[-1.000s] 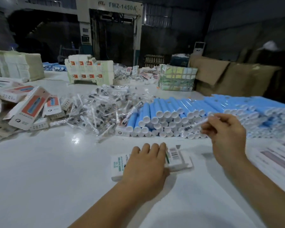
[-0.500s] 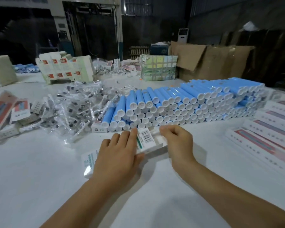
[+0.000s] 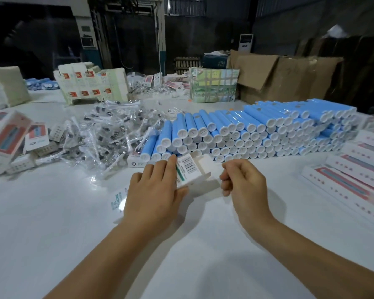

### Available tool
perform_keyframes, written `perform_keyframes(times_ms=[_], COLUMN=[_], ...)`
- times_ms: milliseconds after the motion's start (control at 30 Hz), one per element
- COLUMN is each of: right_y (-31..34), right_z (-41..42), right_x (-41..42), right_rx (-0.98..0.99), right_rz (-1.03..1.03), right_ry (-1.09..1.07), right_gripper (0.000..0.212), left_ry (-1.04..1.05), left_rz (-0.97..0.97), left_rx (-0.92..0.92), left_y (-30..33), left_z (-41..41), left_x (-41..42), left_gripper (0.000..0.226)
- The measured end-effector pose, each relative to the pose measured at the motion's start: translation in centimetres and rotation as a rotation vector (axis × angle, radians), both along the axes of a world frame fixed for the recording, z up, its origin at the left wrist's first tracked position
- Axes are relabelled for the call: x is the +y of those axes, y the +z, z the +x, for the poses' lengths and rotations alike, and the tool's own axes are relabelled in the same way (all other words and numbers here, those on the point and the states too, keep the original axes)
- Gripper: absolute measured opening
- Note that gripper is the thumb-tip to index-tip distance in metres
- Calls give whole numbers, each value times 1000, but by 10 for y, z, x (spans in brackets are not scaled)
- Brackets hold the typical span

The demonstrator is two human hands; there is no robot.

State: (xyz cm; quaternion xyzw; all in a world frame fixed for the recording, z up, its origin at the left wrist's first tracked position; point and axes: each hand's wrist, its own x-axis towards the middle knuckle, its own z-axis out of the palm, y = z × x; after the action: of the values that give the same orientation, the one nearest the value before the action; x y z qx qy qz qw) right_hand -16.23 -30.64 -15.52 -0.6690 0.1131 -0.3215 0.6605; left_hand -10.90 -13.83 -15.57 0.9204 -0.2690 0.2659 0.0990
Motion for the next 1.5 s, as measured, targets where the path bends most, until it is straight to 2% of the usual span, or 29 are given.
perform_keyframes(times_ms=[100,267,433,667,800,867,933,1033,1100,1333,1500], right_y=[-8,-9,-9,-7,-9,-10,-11,-14,-15,-11,-10], right_z=[3,2,1,0,5,8,10,9,8,2,3], right_x=[10,16,18,18,15,16,16,16,17,22,22], right_rx=[46,12,71,78,153,192,229,210,200,231,267], right_rz=[-117,-112,-189,-276,-288,-319,-364,-344,-315,-582,-608], right_ry=[47,116,103,72,97,93,85,61,49,11,19], right_gripper=[30,54,23,23,58,64,59,24,12,7,10], left_ry=[49,60,35,37,11,8,0,-8,-3,-58,-58], left_rz=[-8,0,39,79,86,104,120,135,130,157,195], left_rx=[40,25,10,-15,-58,-63,-78,-102,-98,-94,-23], left_y=[0,0,-2,-4,-6,-8,-10,-11,-10,-9,-10], left_z=[1,-2,-7,-11,-13,-14,-14,-15,-16,-23,-21], left_x=[-1,-7,-14,-15,-15,-16,-16,-17,-18,-17,-18], left_gripper=[71,72,73,71,72,72,72,73,73,71,75])
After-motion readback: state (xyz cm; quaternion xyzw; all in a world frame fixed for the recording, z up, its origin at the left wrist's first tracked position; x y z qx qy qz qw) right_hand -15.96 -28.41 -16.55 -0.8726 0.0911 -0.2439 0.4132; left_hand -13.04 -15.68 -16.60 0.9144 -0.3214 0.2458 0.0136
